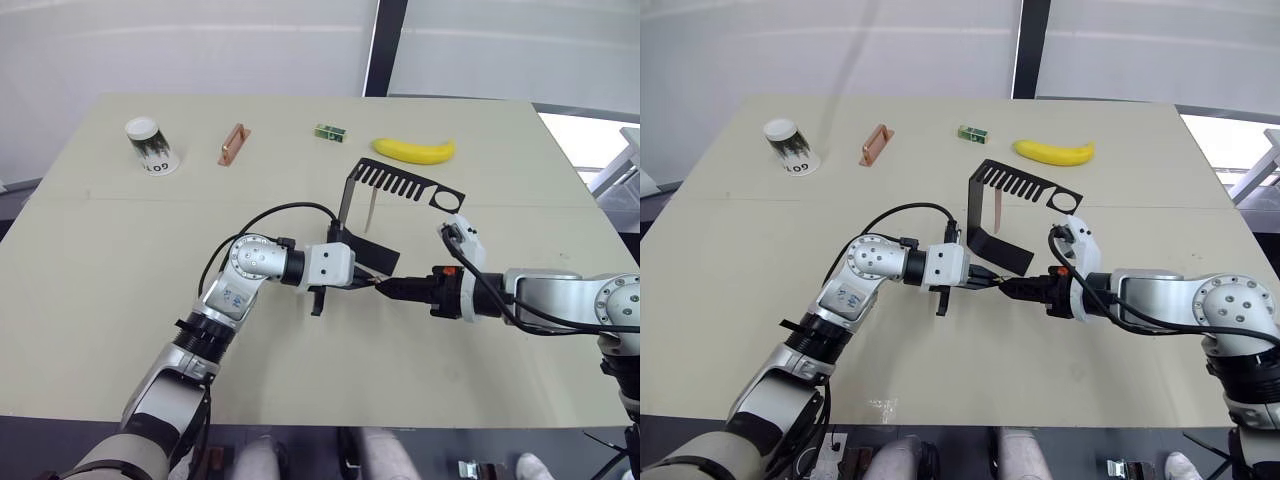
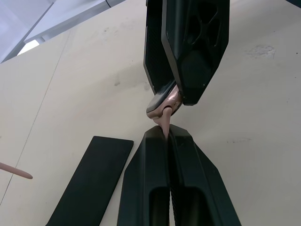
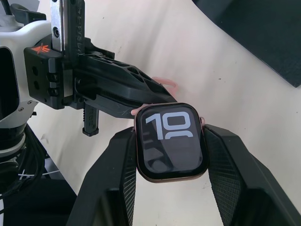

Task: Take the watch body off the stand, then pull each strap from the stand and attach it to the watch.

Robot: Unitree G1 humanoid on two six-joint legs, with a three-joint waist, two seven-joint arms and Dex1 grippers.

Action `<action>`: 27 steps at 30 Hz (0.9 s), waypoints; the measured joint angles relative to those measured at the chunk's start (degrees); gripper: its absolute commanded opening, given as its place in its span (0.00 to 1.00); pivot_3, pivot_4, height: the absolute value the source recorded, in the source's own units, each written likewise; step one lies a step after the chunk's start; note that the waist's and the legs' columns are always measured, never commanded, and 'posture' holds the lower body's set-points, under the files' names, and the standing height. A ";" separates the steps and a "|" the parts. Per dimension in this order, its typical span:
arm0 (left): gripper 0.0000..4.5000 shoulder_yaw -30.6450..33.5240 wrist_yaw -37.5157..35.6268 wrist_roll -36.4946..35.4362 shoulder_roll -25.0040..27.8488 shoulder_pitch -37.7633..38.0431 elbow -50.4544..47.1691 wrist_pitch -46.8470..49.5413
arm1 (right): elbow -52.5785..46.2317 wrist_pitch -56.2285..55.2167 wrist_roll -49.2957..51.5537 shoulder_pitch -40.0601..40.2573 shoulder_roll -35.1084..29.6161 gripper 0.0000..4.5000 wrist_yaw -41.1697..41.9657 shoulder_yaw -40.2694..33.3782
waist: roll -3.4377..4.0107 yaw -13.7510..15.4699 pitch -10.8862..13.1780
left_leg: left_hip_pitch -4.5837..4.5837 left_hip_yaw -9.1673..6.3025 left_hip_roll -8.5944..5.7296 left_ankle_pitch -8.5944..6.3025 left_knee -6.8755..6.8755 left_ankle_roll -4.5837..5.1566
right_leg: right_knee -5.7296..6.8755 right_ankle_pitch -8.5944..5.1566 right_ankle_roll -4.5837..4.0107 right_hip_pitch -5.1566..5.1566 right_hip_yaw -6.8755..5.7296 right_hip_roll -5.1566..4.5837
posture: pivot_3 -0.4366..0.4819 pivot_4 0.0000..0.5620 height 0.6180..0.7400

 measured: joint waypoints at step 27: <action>0.54 -0.50 -1.73 -2.34 -0.30 -0.09 -3.26 3.48 | -3.28 0.05 1.77 -0.20 -0.66 0.36 -0.43 0.56 | 0.00 -0.08 0.00 | -0.03 -0.01 0.01 0.00 0.00 0.00 | -0.01 0.00 0.00 -0.01 -0.01 0.00 | 0.48 0.27 1.00</action>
